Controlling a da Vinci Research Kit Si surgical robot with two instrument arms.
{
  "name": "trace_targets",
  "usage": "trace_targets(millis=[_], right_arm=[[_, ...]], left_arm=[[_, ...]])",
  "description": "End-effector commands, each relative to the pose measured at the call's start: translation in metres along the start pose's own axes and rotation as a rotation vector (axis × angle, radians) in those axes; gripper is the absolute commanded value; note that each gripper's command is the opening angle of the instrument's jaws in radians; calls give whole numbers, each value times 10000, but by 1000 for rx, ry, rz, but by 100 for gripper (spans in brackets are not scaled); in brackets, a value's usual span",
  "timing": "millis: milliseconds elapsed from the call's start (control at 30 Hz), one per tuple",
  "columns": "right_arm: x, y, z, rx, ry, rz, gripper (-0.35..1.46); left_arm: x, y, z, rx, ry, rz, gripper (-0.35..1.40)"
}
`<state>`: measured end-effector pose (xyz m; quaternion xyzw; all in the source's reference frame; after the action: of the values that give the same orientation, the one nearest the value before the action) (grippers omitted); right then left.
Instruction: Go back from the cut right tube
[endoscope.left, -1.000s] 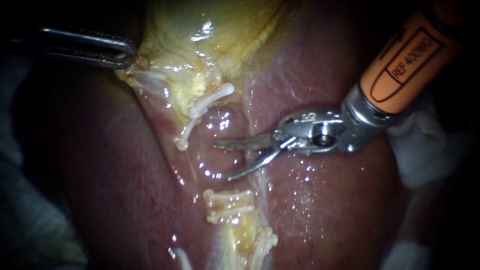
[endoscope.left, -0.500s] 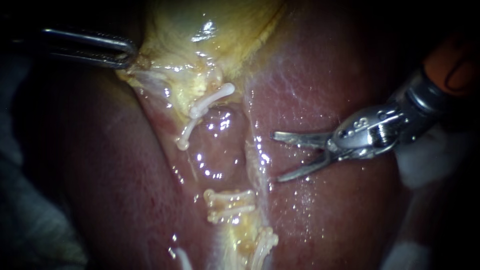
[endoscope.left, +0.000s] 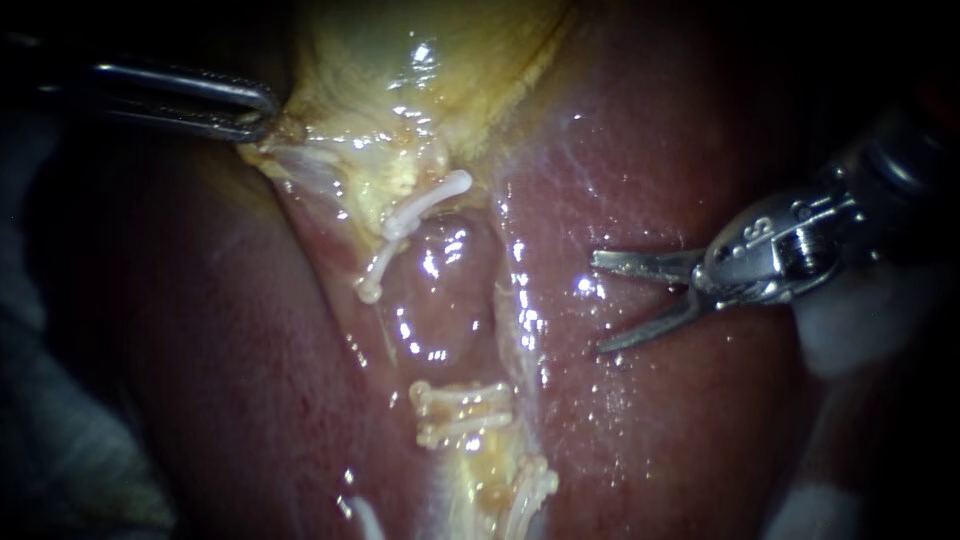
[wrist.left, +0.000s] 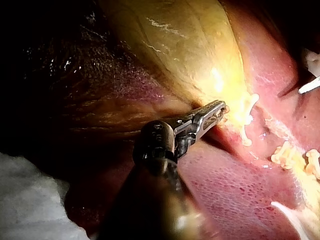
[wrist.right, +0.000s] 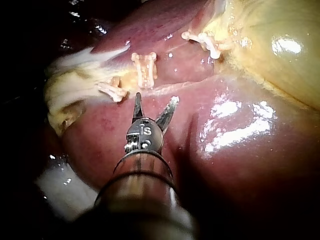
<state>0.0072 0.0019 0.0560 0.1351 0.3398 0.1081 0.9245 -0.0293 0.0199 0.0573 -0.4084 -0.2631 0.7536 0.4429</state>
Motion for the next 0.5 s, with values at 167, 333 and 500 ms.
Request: trace_targets(millis=[167,333,500], right_arm=[[0,-1,0,0,0,-1,145],[-1,-1,-1,0,1,-1,145],[-2,-2,-2,1,1,-1,145]], left_arm=[[-7,-6,25,-14,-4,13,-35],[-11,-12,40,-14,-14,12,-35],[-11,-13,39,-15,-15,12,-35]])
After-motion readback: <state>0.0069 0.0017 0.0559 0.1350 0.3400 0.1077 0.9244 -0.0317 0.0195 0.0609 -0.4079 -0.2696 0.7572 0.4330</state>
